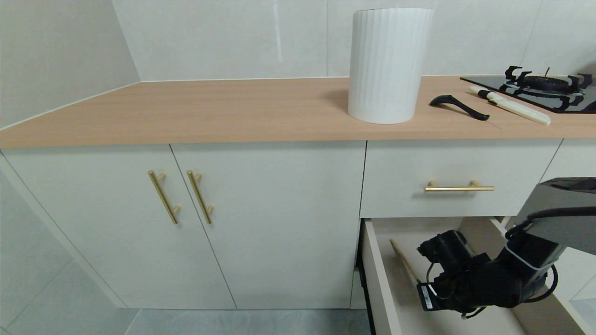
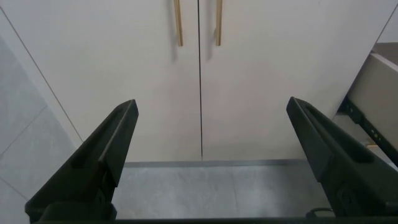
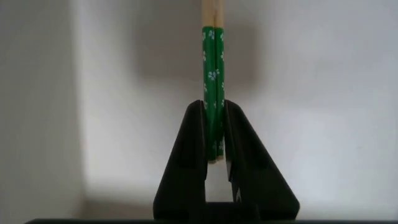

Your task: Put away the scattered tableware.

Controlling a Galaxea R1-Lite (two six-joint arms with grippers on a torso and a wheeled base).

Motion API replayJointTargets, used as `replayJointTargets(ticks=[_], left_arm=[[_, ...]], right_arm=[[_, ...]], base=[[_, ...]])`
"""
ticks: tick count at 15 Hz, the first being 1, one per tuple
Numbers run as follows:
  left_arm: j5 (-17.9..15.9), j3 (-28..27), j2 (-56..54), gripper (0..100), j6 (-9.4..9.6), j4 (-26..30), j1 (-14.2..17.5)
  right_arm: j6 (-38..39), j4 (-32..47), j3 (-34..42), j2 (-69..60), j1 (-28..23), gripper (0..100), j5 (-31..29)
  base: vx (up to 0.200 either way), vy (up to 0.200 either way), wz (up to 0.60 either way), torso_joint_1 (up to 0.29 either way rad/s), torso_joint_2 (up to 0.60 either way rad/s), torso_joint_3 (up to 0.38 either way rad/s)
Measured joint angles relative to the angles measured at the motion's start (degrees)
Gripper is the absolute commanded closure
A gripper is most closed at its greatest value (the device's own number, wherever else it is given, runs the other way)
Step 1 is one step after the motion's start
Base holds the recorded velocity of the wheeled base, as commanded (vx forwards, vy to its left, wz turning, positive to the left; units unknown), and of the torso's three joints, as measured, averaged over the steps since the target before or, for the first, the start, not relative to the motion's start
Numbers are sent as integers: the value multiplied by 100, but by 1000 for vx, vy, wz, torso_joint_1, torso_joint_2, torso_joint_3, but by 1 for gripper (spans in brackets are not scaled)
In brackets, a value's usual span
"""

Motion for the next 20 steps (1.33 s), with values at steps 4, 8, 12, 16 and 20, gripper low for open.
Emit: replayJointTargets(ticks=[4,8,12,16,20], left_arm=[[0,0,0,0,0,-2,2],[0,0,0,0,-5,-2,2],[2,0,0,0,-5,-2,2],[2,0,0,0,-5,-2,2],[2,0,0,0,-2,-2,0]], right_arm=[[-2,-38,51,349,0,100,-104],[-2,-40,55,413,0,0,-107],[6,-38,55,416,2,0,-99],[6,-27,101,327,2,0,-101],[-177,-27,339,-502,0,0,-118]], base=[[0,0,0,0,0,0],[0,0,0,0,0,0],[0,0,0,0,0,0],[0,0,0,0,0,0],[0,0,0,0,0,0]])
